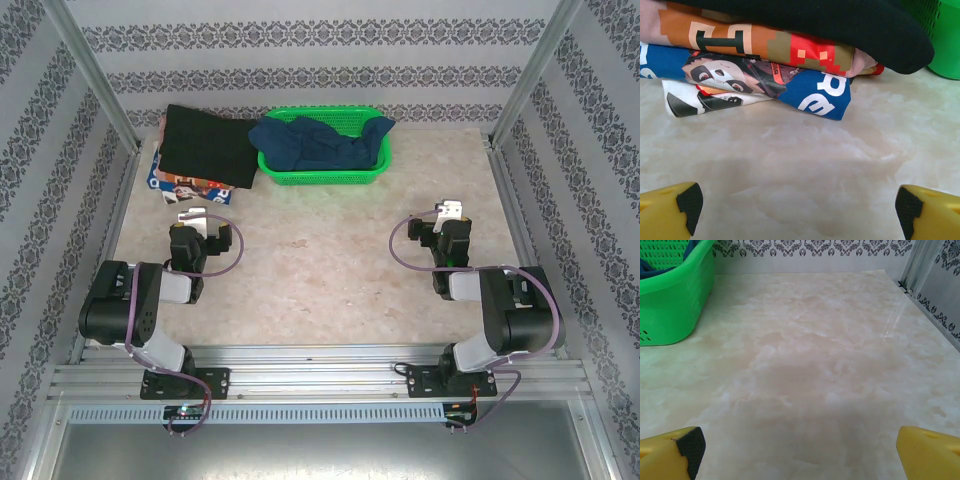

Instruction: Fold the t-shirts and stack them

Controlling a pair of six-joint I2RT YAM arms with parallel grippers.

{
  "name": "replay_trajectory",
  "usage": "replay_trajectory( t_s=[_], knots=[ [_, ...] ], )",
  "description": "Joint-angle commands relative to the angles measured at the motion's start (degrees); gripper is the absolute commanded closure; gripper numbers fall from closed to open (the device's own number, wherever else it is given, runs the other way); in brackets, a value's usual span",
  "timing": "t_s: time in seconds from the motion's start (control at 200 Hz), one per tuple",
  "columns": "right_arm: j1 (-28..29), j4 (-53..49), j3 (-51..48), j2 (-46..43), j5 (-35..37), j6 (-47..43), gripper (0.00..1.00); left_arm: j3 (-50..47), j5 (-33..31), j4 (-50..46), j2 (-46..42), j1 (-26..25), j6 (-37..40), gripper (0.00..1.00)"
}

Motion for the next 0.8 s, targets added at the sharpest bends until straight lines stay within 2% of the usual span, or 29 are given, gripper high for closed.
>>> replay_trajectory(
  t_s=[0.0, 0.345, 0.799],
  knots=[
    [0.3, 2.3, -0.5, -0.3, 0.8, 0.3, 0.02, 1.2, 0.5, 0.0, 0.2, -0.2, 0.7, 0.00],
    [0.3, 2.2, -0.5, -0.3, 0.8, 0.3, 0.02, 0.2, 2.0, 1.8, 0.2, -0.2, 1.5, 0.00],
    [0.2, 1.9, -0.3, -0.2, 0.7, 0.4, 0.02, 1.4, 1.8, -0.7, 0.2, 0.3, 0.3, 0.00]
  ],
)
